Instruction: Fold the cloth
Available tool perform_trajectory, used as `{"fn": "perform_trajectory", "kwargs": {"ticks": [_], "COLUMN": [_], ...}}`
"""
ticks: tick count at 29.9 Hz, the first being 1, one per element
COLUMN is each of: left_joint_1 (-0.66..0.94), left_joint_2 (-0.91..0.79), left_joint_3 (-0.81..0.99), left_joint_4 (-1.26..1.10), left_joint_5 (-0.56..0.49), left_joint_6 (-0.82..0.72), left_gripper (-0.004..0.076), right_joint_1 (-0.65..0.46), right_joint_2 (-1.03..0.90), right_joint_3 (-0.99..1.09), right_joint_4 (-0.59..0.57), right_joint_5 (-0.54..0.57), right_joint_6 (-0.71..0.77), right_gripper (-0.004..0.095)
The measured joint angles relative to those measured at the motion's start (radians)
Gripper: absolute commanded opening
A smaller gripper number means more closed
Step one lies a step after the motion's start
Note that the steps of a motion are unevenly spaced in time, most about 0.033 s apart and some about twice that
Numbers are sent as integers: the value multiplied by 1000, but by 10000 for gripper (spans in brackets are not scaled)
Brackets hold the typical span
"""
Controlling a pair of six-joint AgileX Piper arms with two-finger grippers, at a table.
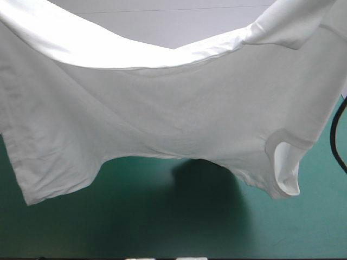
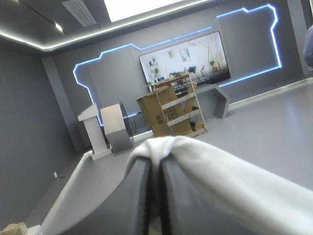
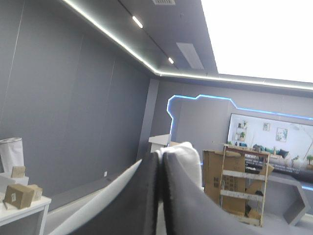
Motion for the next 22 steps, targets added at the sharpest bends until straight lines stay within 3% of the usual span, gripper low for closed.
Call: {"fn": "perform_trajectory", "kwargs": {"ticks": [10, 22], "left_joint_1": [0, 0], "left_joint_2": [36, 353], "left_joint_3": [9, 279], "left_joint_4": [9, 28], "left_joint_5": [24, 41], "left_joint_6": [1, -81], "left_gripper": [19, 19], "right_joint_1": [0, 0], "right_joint_2": [60, 427], "right_joint_3": [-11, -4], "right_joint_4": [-11, 22], "right_joint_5": [-6, 190], "right_joint_6": [-4, 26], "right_gripper": [-17, -17]}}
